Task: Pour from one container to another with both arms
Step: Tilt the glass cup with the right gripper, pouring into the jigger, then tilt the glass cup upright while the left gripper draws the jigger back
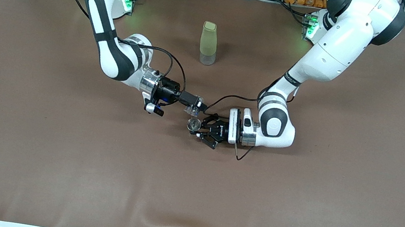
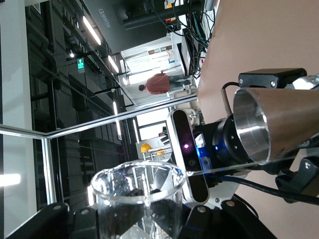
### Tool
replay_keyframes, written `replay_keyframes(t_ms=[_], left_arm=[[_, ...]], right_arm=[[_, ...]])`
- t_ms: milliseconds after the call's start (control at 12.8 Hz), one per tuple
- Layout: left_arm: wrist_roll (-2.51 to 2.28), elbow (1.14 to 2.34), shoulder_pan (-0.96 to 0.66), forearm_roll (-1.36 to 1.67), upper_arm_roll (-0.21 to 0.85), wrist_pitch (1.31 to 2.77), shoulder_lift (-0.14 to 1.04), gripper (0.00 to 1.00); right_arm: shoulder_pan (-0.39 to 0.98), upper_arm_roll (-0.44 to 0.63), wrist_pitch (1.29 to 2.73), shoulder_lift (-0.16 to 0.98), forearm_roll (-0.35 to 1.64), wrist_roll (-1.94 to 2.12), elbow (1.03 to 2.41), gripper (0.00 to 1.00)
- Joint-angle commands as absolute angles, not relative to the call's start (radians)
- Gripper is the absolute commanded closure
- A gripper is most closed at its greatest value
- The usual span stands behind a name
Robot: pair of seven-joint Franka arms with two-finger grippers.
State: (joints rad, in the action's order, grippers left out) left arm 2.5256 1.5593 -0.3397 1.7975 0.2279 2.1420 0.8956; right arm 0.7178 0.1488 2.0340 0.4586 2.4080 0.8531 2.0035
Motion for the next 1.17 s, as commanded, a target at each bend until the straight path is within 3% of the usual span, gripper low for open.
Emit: replay_keyframes(t_ms=[0, 233, 623, 778, 1090], left_arm=[[2.540, 1.595, -0.339, 1.830, 0.230, 2.148, 0.861, 1.00], [2.534, 1.592, -0.351, 1.833, 0.230, 2.149, 0.864, 1.00], [2.549, 1.600, -0.307, 1.816, 0.229, 2.146, 0.861, 1.00], [2.556, 1.608, -0.276, 1.803, 0.229, 2.122, 0.861, 1.00], [2.517, 1.608, -0.109, 1.616, 0.229, 1.916, 0.864, 1.00]], right_arm=[[0.707, 0.150, 2.036, 0.450, 2.355, 0.915, 1.977, 1.00], [0.648, 0.166, 2.028, 0.433, 2.125, 1.257, 1.965, 1.00], [0.585, 0.173, 2.025, 0.402, 1.975, 1.746, 1.967, 1.00], [0.523, 0.198, 1.944, 0.394, 1.870, 1.863, 1.967, 1.00], [0.418, 0.270, 1.737, 0.399, 1.700, 2.046, 1.968, 1.00]])
